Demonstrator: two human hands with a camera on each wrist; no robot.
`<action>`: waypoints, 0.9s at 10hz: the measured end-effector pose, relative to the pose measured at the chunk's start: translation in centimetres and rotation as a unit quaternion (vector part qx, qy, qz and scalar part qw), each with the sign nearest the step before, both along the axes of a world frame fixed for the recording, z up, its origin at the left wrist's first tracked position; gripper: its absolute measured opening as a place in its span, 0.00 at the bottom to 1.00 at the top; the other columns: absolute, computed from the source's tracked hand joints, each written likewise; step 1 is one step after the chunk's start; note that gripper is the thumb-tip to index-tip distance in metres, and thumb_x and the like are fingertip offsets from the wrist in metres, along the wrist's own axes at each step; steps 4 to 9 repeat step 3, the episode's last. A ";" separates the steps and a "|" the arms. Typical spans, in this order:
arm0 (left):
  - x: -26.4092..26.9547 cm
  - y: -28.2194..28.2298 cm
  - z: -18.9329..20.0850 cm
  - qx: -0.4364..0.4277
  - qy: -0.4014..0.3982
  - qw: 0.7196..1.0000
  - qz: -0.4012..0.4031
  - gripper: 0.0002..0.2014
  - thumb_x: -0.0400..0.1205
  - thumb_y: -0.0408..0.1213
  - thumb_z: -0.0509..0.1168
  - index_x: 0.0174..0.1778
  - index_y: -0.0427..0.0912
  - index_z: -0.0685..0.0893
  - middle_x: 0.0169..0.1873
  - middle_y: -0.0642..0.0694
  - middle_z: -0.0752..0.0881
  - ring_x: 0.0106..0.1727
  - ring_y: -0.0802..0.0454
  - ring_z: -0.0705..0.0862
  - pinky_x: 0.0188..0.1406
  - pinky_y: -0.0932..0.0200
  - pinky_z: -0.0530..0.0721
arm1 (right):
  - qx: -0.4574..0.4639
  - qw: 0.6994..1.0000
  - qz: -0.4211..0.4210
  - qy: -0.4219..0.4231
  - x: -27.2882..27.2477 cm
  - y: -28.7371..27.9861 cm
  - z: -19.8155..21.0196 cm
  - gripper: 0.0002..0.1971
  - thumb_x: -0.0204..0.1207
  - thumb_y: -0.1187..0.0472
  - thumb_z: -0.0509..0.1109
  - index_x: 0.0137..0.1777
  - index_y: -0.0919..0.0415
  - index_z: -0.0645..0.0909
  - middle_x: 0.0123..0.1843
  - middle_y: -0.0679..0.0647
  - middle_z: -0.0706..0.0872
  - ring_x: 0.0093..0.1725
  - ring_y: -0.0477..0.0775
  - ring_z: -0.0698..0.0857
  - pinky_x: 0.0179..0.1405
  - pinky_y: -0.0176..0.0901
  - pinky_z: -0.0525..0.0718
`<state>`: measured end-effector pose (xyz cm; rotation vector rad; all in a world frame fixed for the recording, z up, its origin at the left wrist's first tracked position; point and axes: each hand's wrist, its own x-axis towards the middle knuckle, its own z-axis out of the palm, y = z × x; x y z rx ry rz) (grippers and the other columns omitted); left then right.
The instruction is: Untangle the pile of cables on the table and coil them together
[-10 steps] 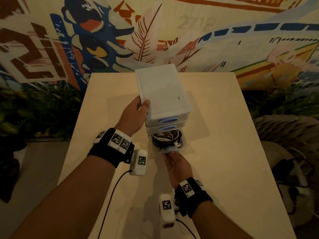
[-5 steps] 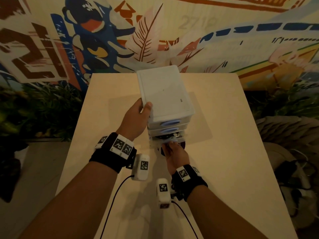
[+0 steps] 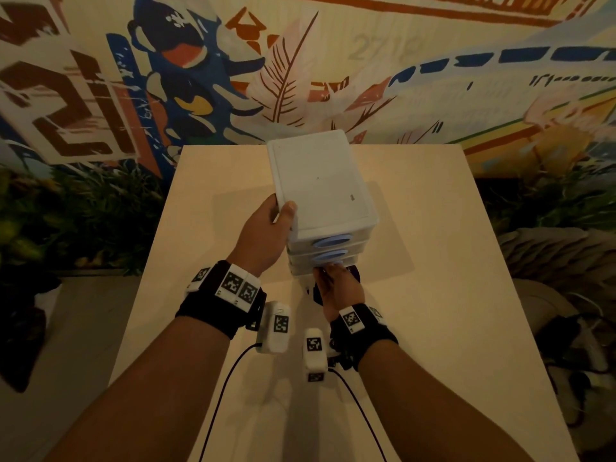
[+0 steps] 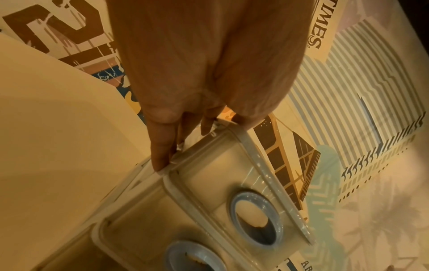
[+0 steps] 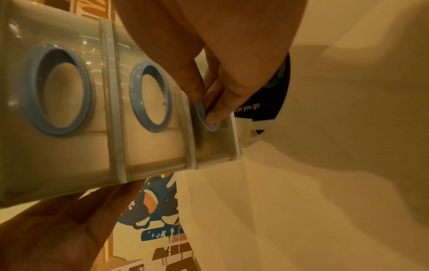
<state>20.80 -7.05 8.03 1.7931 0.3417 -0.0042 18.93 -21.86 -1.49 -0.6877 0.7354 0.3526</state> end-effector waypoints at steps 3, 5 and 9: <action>-1.1 0.2 -0.1 0.039 0.054 0.997 0.041 0.32 0.82 0.73 0.54 0.76 0.59 0.77 0.69 0.54 0.84 0.69 0.50 0.83 0.73 0.38 0.81 | -0.047 0.991 0.120 0.041 -1.3 -4.0 1.3 0.08 0.84 0.69 0.68 0.57 0.74 0.86 0.52 0.70 0.90 0.54 0.69 0.89 0.54 0.56 0.90; -1.1 0.2 -0.1 0.039 0.054 0.997 0.041 0.32 0.82 0.73 0.54 0.76 0.59 0.77 0.69 0.54 0.84 0.69 0.50 0.83 0.73 0.38 0.81 | -0.047 0.991 0.120 0.041 -1.3 -4.0 1.3 0.08 0.84 0.69 0.68 0.57 0.74 0.86 0.52 0.70 0.90 0.54 0.69 0.89 0.54 0.56 0.90; -1.1 0.2 -0.1 0.039 0.054 0.997 0.041 0.32 0.82 0.73 0.54 0.76 0.59 0.77 0.69 0.54 0.84 0.69 0.50 0.83 0.73 0.38 0.81 | -0.047 0.991 0.120 0.041 -1.3 -4.0 1.3 0.08 0.84 0.69 0.68 0.57 0.74 0.86 0.52 0.70 0.90 0.54 0.69 0.89 0.54 0.56 0.90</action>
